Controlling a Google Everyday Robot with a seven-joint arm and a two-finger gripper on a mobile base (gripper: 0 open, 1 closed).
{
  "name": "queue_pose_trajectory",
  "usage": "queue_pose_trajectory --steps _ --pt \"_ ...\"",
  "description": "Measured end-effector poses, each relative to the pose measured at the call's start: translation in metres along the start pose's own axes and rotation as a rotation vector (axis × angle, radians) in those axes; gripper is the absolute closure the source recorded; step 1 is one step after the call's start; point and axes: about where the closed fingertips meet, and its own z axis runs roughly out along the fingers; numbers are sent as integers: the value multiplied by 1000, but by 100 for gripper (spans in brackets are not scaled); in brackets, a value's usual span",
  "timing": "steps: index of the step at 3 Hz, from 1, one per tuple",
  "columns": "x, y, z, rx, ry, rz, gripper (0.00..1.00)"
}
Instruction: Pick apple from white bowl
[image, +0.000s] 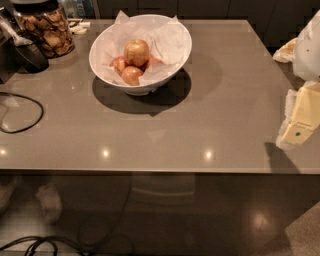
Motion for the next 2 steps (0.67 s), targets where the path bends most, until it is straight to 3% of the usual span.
queue_pose_trajectory --steps 1,2 --pt "0 0 0 0 0 0 0" --pt "-17 -19 2 -19 -1 57 0"
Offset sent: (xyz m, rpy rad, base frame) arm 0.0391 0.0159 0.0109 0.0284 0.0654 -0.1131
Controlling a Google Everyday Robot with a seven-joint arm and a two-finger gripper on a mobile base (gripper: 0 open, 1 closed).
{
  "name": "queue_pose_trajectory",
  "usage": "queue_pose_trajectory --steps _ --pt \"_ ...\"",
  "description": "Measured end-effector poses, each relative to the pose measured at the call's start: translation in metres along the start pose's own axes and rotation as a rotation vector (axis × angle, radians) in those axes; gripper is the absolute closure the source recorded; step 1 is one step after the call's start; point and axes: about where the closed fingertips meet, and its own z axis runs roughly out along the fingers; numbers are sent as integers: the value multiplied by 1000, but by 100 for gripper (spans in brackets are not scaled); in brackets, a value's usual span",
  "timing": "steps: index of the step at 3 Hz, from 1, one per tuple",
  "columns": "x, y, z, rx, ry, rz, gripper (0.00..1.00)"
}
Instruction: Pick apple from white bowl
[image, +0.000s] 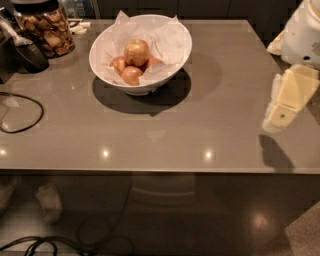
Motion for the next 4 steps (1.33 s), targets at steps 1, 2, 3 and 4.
queue_pose_trajectory --steps 1,2,3,4 --pt "-25 -21 4 -31 -33 23 0" --pt "-29 -25 2 -13 -47 20 0" --pt "-32 -26 4 4 -61 19 0" --pt "-45 -32 15 13 -169 47 0"
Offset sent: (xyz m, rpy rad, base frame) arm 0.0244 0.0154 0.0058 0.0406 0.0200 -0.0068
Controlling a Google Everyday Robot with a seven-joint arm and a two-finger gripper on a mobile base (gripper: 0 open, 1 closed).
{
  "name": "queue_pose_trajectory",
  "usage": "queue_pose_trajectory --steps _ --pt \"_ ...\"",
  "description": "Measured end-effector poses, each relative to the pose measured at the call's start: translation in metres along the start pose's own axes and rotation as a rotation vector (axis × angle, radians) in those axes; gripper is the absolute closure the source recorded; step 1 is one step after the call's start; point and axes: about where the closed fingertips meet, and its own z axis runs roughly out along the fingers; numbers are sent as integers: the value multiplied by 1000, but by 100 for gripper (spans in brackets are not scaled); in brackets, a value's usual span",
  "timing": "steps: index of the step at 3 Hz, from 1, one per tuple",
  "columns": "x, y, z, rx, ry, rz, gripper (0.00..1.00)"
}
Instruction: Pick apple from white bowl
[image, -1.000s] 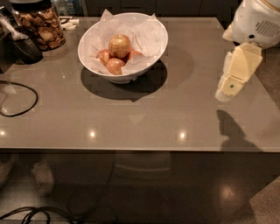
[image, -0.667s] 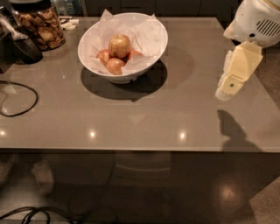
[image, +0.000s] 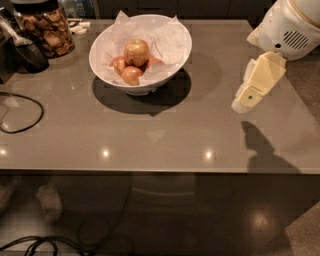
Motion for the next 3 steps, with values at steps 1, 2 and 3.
queue_pose_trajectory --steps 1,2,3 --pt "-29 -12 7 10 -178 13 0" --pt "-29 -12 7 10 -177 13 0" --pt "-39 -19 16 28 -222 45 0"
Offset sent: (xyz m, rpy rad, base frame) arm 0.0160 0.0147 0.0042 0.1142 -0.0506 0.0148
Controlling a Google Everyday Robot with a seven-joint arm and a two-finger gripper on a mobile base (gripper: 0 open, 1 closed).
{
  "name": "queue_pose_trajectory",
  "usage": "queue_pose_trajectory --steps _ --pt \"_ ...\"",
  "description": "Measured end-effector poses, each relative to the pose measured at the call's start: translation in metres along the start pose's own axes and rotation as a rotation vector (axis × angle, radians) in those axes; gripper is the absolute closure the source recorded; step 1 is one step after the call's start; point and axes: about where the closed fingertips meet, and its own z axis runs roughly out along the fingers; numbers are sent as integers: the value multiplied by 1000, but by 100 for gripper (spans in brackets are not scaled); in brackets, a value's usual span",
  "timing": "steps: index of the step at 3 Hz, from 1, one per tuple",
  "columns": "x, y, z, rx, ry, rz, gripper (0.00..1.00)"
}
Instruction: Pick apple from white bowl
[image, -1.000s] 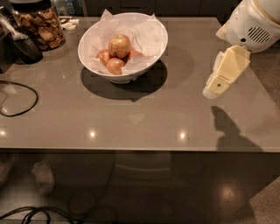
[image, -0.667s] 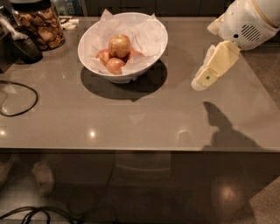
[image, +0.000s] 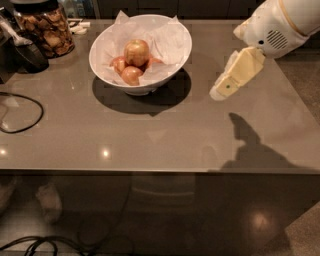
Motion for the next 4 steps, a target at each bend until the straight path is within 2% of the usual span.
queue_pose_trajectory --steps 1,3,4 --pt "-27 -25 32 -18 -39 43 0" --pt "-31 -26 32 -14 -66 57 0" --pt "-50 -36 48 -53 -107 96 0"
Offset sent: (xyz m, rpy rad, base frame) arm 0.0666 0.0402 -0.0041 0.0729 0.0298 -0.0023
